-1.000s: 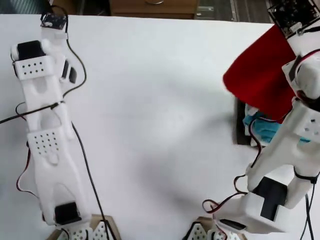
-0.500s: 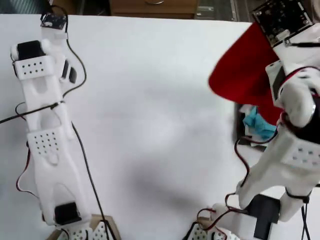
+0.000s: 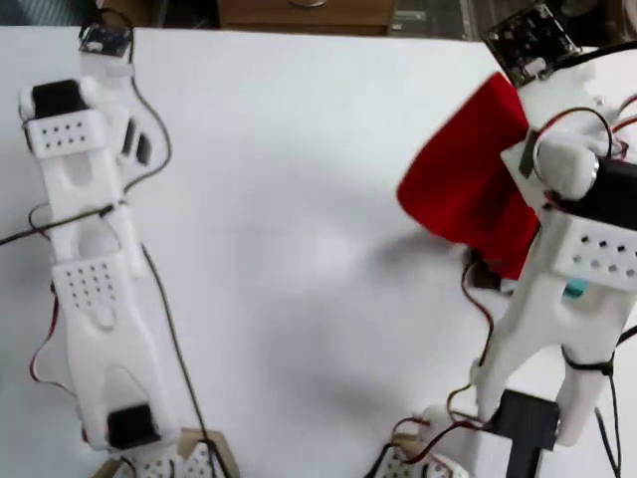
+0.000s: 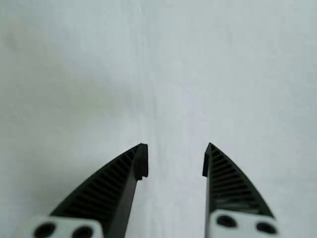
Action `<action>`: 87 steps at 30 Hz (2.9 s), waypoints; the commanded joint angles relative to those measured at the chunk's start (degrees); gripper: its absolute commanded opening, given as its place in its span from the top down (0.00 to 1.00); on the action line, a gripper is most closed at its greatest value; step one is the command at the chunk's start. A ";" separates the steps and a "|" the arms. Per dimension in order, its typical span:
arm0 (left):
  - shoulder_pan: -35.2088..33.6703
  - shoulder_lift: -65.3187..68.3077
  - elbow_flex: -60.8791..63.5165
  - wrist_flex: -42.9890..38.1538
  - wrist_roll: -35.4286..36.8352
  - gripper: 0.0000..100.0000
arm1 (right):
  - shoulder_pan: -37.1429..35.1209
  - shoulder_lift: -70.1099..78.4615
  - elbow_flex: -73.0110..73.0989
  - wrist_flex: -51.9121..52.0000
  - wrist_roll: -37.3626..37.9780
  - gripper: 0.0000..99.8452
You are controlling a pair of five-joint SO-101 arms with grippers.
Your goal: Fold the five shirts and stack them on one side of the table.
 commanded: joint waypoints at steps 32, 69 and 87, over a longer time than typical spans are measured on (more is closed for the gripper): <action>0.35 -0.26 -1.89 0.88 0.44 0.79 | 22.64 20.00 17.41 -39.08 0.18 0.98; 0.44 -0.26 -1.98 0.88 0.44 0.79 | 19.47 22.81 -7.21 1.80 -2.37 0.82; 0.44 -0.26 -1.98 0.88 0.44 0.79 | 26.07 22.73 5.63 4.09 -2.02 0.82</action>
